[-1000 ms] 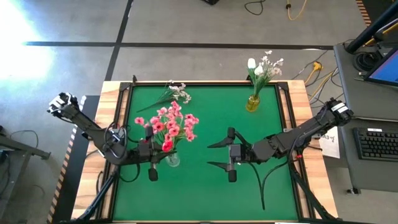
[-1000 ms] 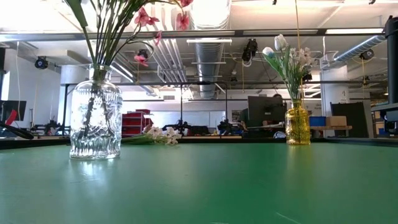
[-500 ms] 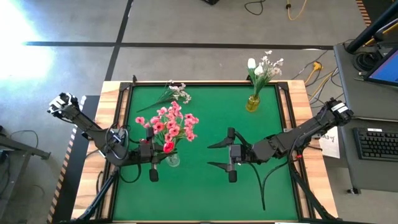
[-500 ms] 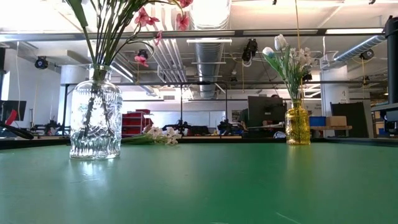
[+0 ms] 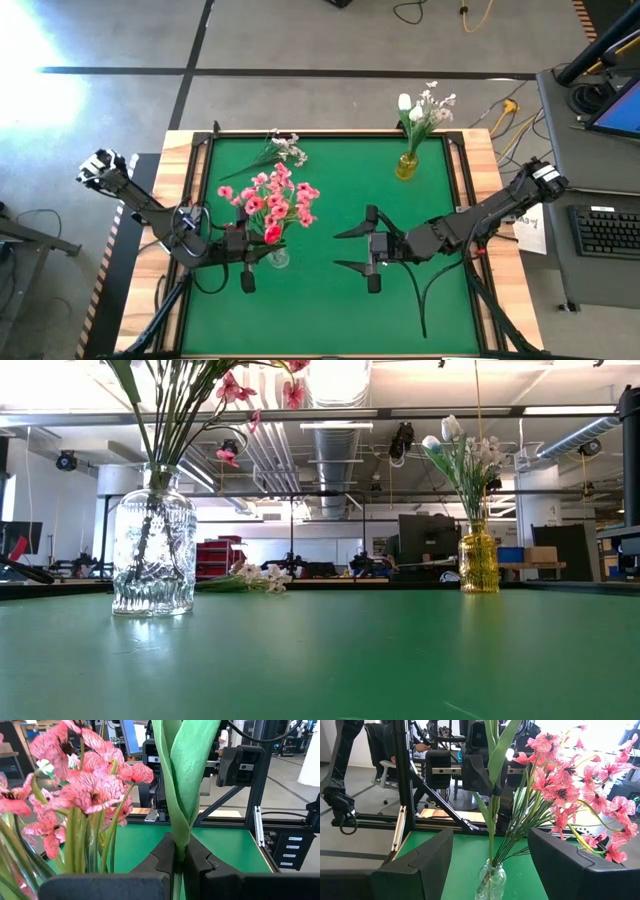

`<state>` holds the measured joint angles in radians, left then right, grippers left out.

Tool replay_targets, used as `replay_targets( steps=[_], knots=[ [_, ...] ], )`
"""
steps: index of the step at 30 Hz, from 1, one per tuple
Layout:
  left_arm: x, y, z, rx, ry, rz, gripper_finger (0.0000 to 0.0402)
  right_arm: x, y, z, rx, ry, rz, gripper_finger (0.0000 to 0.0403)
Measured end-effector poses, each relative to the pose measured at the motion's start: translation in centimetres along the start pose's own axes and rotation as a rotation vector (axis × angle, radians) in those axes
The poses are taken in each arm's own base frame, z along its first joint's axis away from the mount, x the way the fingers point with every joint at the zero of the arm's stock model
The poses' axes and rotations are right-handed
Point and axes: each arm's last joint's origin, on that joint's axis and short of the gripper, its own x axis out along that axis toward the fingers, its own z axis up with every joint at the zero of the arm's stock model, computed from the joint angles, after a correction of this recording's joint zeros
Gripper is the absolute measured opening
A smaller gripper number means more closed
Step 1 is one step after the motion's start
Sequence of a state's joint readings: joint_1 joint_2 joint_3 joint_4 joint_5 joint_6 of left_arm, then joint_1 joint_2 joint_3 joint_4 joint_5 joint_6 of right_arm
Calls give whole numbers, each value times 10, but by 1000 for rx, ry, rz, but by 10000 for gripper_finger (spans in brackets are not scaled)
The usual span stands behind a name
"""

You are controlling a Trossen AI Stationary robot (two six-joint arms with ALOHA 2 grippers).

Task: Sort flowers into vase by color
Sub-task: Put the red flowers into the transparent vase

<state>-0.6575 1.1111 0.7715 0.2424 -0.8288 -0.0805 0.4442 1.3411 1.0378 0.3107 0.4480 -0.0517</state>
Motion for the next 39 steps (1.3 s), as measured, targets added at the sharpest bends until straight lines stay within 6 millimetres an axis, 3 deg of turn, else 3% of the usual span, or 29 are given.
replay_targets(
  steps=[31, 39],
  knots=[
    [9, -9, -15, 68, 47, 6, 0, 0, 0, 3, -17, -34, 0, 251],
    [9, -9, -15, 64, 44, 6, 0, 17, 6, 4, -97, -121, -11, 251]
  ],
)
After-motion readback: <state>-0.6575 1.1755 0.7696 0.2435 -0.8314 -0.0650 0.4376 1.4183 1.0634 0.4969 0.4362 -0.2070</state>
